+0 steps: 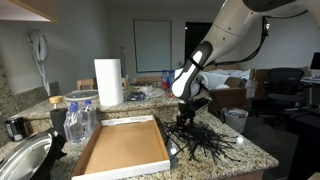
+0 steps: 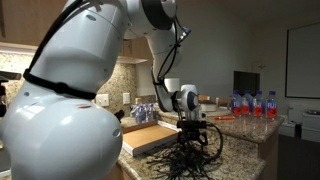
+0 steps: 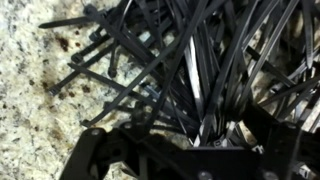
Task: Put the zip ties on the box
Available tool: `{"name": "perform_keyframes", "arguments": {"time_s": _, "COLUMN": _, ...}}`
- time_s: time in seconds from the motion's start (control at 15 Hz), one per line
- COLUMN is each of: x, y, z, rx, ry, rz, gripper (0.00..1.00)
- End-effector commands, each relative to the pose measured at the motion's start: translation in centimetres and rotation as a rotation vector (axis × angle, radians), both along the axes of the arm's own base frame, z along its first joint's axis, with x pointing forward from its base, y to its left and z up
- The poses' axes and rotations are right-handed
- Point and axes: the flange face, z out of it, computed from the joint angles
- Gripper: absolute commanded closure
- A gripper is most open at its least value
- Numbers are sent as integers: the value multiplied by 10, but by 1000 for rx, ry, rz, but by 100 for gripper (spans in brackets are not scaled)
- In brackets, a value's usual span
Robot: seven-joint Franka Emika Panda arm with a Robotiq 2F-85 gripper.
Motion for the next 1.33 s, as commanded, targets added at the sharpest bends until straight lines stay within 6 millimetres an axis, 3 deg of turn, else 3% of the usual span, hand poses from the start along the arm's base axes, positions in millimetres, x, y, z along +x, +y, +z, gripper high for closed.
{"name": "perform_keyframes", "arguments": {"time_s": 0.0, "x": 5, "y": -1, "z": -12, "rx": -1, "ry": 12, "rz": 49, "gripper": 0}}
{"name": "perform_keyframes", "arguments": {"time_s": 0.27, "x": 4, "y": 10, "z": -16, "rx": -19, "ry": 9, "rz": 57, "gripper": 0}}
{"name": "perform_keyframes", "arguments": {"time_s": 0.33, "x": 3, "y": 12, "z": -17, "rx": -24, "ry": 10, "rz": 62, "gripper": 17}}
{"name": "perform_keyframes", "arguments": {"time_s": 0.4, "x": 2, "y": 14, "z": -17, "rx": -28, "ry": 7, "rz": 67, "gripper": 26}}
{"name": "perform_keyframes", "arguments": {"time_s": 0.73, "x": 1, "y": 21, "z": -22, "rx": -46, "ry": 17, "rz": 102, "gripper": 61}}
{"name": "perform_keyframes", "arguments": {"time_s": 1.07, "x": -1, "y": 24, "z": -30, "rx": -50, "ry": 43, "rz": 113, "gripper": 90}}
{"name": "perform_keyframes", "arguments": {"time_s": 1.27, "x": 0, "y": 25, "z": -25, "rx": -65, "ry": 41, "rz": 122, "gripper": 94}}
